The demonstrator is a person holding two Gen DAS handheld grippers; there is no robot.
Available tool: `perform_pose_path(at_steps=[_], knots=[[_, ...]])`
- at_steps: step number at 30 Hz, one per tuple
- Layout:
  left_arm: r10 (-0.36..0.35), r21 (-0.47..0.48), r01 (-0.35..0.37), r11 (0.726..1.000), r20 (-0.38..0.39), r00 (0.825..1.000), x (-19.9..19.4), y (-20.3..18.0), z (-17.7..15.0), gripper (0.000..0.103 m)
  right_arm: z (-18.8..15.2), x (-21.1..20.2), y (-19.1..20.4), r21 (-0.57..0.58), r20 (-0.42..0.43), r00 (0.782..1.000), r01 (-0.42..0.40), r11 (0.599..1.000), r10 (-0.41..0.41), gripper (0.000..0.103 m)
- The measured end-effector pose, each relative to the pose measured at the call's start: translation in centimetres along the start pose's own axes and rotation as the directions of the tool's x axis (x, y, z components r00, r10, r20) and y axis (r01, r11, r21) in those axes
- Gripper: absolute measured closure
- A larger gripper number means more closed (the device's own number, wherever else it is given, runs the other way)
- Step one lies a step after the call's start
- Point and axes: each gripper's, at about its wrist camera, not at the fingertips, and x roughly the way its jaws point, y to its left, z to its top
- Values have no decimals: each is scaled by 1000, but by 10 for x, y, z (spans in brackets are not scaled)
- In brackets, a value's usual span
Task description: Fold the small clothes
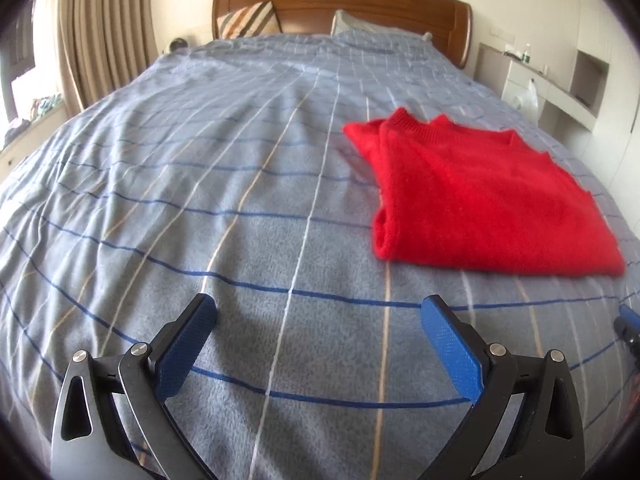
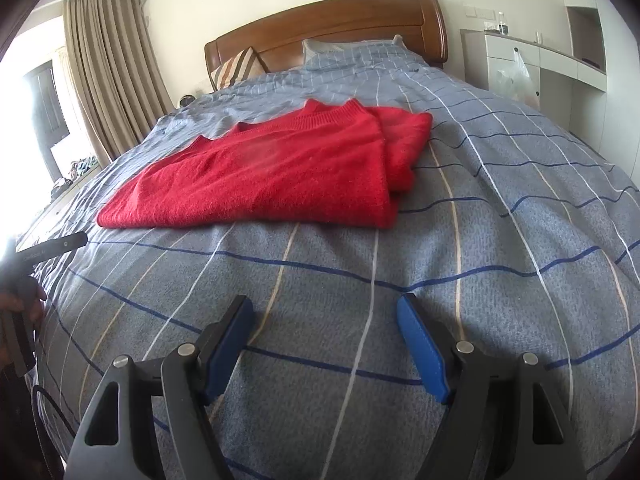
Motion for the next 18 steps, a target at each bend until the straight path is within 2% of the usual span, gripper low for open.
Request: perform_pose_path(at_steps=[1,6,12,18], knots=[[-6,7,6,1000,-22,1000,8,0,-3,0,-1,0,1,0,1,1000,1,1000,-1,29],[45,45,-46,998,37,998,5,-9,-11,0,-2,-1,1,-1,3,1000,2,1000,-2,29],[15,20,-16,1000,52,999,2,-3,-15,0,-2,-1,1,1,4,1000,2,1000,-2,29],[20,23,-21,1000,51,998,3,-3,-14,0,-2,-2,1,2,7,1000,-1,1000,1,29]])
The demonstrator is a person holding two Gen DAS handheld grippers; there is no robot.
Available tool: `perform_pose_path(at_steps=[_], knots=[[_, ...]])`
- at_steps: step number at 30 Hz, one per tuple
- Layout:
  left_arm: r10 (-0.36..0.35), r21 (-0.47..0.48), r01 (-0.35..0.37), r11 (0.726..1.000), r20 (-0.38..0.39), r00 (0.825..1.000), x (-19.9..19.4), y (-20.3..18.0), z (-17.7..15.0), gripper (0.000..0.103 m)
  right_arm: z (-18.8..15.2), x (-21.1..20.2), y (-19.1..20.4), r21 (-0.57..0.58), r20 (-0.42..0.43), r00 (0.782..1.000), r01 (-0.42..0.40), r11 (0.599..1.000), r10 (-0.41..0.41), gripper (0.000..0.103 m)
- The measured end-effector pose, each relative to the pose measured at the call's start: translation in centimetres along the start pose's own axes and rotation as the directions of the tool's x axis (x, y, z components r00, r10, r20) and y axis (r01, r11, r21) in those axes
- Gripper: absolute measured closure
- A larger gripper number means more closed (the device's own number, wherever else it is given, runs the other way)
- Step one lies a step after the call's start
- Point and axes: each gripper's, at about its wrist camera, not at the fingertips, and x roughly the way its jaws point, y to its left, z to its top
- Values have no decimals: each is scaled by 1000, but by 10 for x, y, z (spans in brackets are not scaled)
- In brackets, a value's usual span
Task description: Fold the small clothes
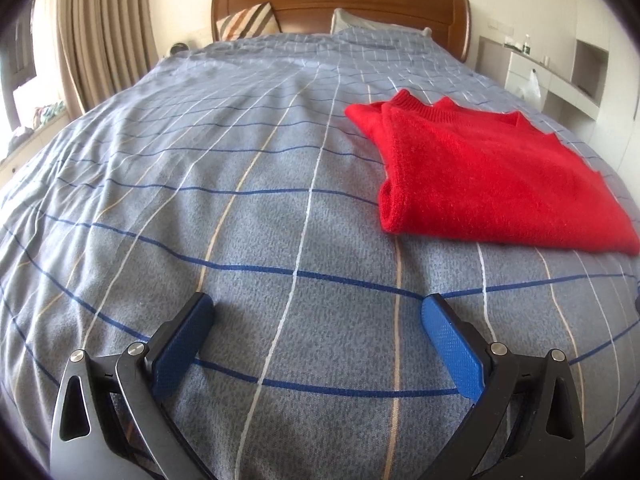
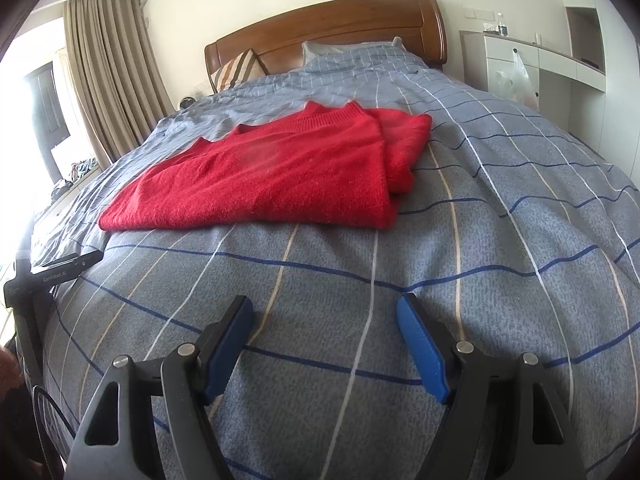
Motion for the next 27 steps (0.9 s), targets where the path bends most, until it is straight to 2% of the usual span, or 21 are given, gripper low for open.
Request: perform_pose_path(at_steps=[27], knots=[[1,1,-1,1000,0,1000,0,0,0,0,0,-1,1,-2,2,1000,8,1000,-8,29]])
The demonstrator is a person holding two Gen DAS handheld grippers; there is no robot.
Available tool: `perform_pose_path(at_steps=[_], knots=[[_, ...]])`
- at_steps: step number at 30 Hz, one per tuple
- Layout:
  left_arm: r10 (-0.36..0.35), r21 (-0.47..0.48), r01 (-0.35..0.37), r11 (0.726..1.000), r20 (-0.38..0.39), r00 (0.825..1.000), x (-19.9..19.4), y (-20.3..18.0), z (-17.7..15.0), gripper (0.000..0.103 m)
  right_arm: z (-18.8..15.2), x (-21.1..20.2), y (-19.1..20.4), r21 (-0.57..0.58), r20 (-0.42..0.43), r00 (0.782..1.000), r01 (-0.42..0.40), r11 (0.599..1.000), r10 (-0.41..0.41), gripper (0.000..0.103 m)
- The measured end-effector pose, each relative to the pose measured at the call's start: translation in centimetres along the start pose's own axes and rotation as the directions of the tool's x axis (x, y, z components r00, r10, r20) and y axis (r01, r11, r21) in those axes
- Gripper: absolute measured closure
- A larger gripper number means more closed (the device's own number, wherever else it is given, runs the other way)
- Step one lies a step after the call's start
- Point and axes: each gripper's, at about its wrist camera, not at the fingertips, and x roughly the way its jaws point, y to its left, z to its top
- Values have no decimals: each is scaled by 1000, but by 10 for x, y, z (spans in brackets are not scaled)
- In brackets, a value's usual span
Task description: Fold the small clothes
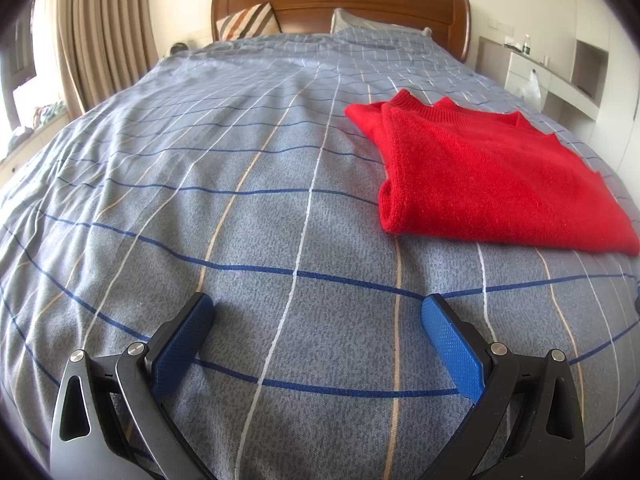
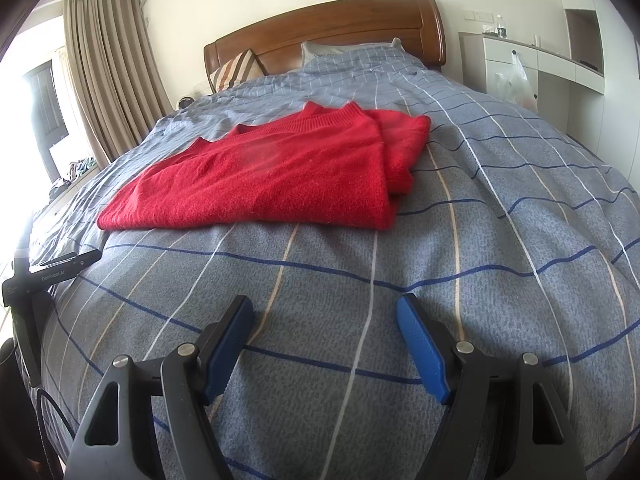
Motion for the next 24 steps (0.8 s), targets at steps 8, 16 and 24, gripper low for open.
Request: perform_pose_path(at_steps=[8,16,24], knots=[[0,0,0,1000,0,1000,0,0,0,0,-1,-1,0,-2,3,1000,6,1000,-6,29],[0,0,0,1000,0,1000,0,0,0,0,-2,-1,0,0,7,1000,3,1000,-3,29],[2,2,-2,1000,0,1000,0,0,0,0,-2,-2,0,0,9,1000,3,1000,-3,29]])
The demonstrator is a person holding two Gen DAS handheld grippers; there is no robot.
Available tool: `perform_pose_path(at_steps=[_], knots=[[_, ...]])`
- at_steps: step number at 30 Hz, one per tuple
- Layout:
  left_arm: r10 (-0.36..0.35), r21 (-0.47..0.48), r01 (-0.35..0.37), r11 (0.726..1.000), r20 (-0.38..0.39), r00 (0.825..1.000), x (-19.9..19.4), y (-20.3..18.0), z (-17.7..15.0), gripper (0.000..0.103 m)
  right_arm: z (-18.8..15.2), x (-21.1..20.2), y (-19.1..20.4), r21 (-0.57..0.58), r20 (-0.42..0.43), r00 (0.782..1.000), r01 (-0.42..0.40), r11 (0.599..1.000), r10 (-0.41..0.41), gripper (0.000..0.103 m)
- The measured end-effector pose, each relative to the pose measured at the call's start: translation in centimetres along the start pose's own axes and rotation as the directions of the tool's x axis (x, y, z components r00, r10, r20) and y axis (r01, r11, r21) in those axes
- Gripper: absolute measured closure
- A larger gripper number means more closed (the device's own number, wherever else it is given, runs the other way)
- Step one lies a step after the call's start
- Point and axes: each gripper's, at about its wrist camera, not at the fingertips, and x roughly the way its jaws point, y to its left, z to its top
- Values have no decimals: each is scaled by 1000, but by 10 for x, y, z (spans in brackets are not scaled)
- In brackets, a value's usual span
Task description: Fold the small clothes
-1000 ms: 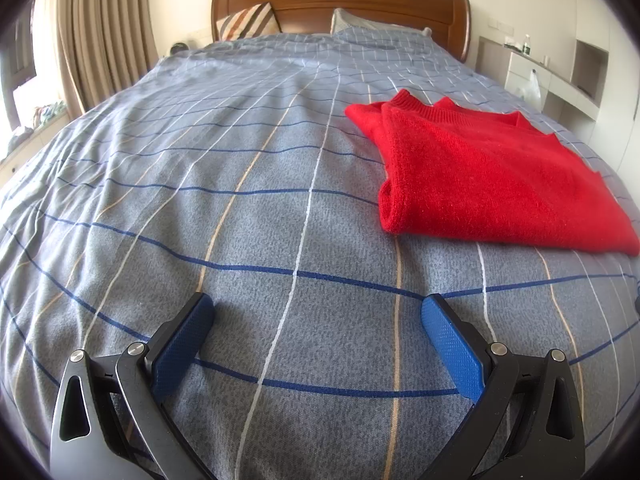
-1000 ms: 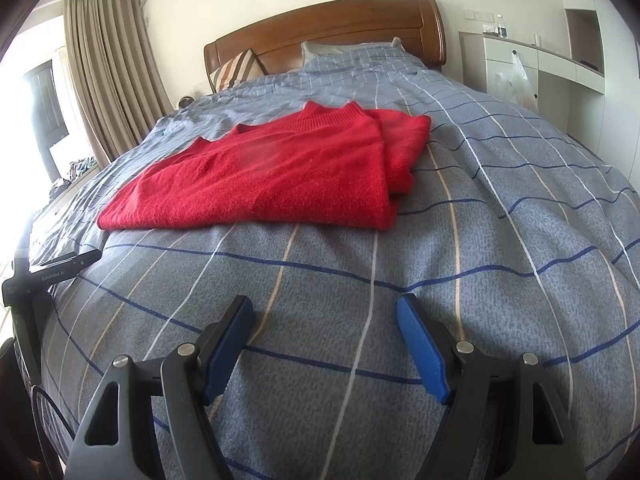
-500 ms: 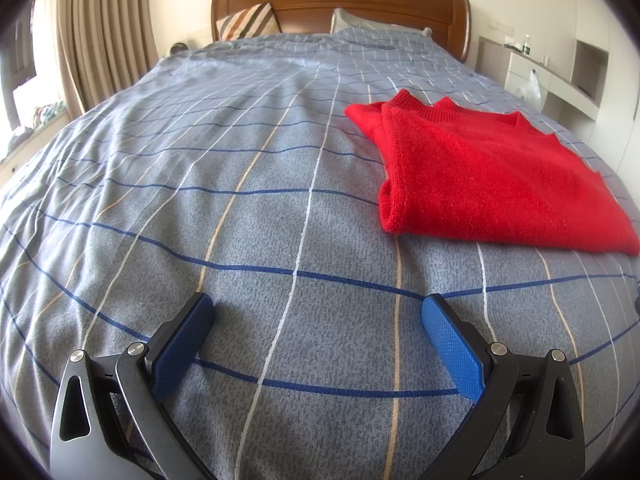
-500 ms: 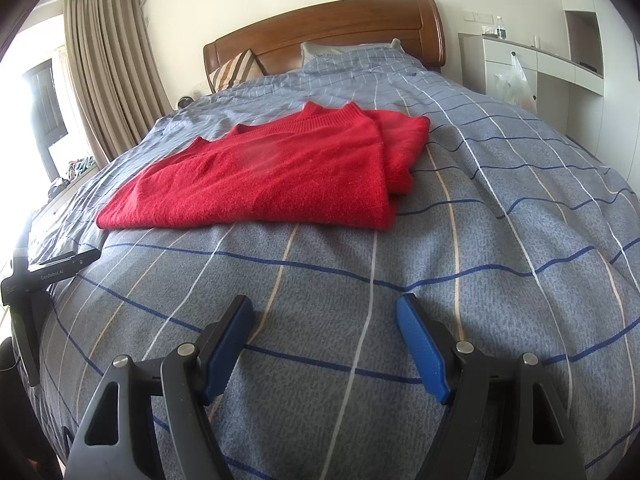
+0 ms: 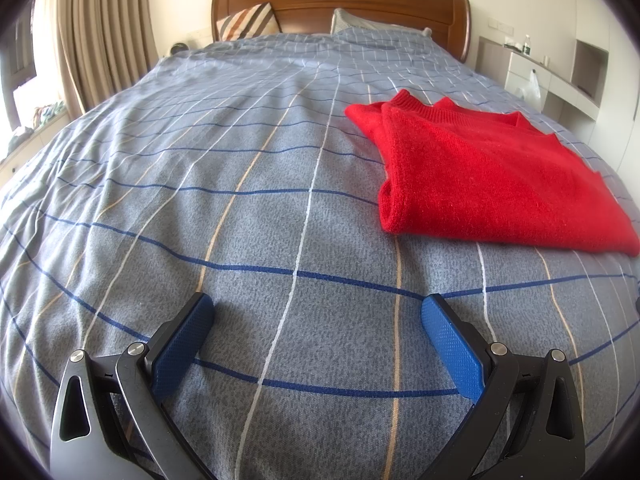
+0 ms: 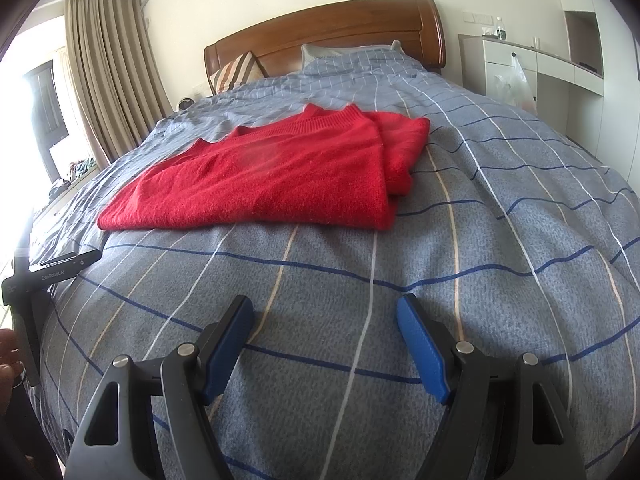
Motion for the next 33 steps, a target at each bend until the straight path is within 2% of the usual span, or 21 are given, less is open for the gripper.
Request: perform_pose_path(at_steps=[7,9,11,14,16,18,20,22,25,27,29,30,31,33], knots=[[-10,-7,10,1000,-3,1000,1,1,0,0,0,-1,0,3,8,1000,-5,1000,5,29],[-46,0,46,999,-32,998,0,2,2,0,0,-1,0,5,8,1000,-9,1000,9,29],[-73,52,77,996,-80,994,-1,2,6,0,0,-2,-1,9,8,1000,-13,1000,13,29],[-104,-46,99,994,-127,986,0,10,7,0,5,-1,-1,16,-22,1000,-10,1000,11,29],[-110,-20,108,994,-142,984,-3,8,6,0,18,-3,-5,48,-52,997,-61,997,63,29],[-91,37,98,995,-157,983,-9,4,4,1,39,-9,-17,115,-28,989,-138,984,142,29],[-78,54,85,995,-120,990,-27,3,-1,1,65,-12,-34,168,-5,990,-136,976,139,29],[-96,67,100,993,-55,994,-52,1,-9,1,91,-5,-58,240,2,991,-132,962,135,28],[-119,73,118,990,1,993,-80,0,-18,1,118,26,-91,356,-42,986,-136,925,161,28],[-138,39,138,990,16,990,-88,3,-24,1,124,54,-101,434,-80,971,-170,885,226,28],[-170,9,170,985,22,985,-87,5,-31,1,121,84,-98,507,-117,948,-199,839,295,28],[-180,7,180,984,19,983,-85,6,-35,1,118,98,-92,524,-149,937,-196,829,316,28],[-181,9,181,983,10,983,-82,6,-38,1,119,105,-84,501,-184,939,-165,849,291,33],[-181,21,181,983,10,983,-79,5,-43,1,125,107,-64,423,-230,949,-104,900,218,77]])
